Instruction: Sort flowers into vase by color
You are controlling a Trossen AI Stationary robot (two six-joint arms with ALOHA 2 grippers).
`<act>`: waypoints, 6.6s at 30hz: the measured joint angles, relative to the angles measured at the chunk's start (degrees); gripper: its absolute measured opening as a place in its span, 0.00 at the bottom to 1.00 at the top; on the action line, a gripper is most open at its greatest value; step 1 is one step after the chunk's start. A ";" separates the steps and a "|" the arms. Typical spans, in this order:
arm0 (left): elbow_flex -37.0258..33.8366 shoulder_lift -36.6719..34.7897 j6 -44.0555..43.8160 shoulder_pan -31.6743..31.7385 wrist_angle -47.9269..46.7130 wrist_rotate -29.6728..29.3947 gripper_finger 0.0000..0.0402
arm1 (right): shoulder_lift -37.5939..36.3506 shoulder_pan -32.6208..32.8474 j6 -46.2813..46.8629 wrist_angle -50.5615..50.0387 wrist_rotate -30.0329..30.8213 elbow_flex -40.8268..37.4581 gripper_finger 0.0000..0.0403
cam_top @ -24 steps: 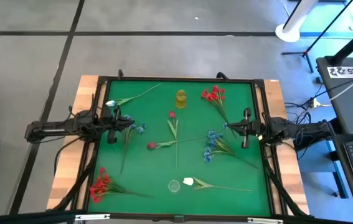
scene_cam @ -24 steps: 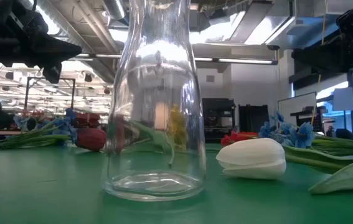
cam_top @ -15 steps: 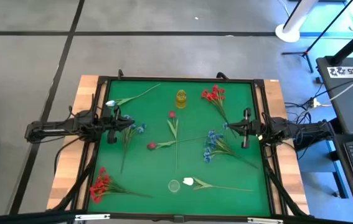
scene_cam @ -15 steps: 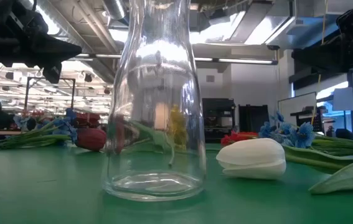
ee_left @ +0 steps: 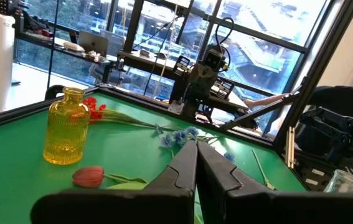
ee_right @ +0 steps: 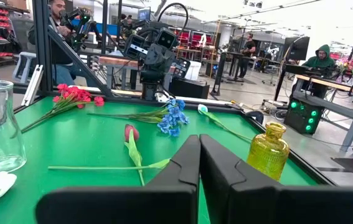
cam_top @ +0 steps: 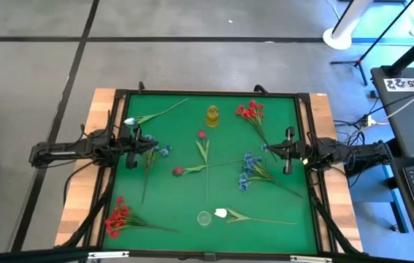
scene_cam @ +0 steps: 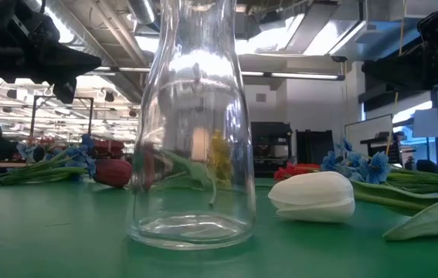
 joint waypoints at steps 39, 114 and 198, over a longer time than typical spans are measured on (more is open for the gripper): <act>-0.01 0.02 0.00 -0.02 -0.01 -0.01 0.00 | 0.00 0.00 0.02 0.00 0.00 0.02 0.03; -0.02 0.02 0.00 -0.01 0.00 -0.01 0.00 | 0.00 0.02 0.02 0.00 0.01 0.01 0.03; -0.01 0.01 0.00 -0.02 0.00 0.00 0.00 | 33.14 0.00 23.31 -24.46 28.54 25.49 0.03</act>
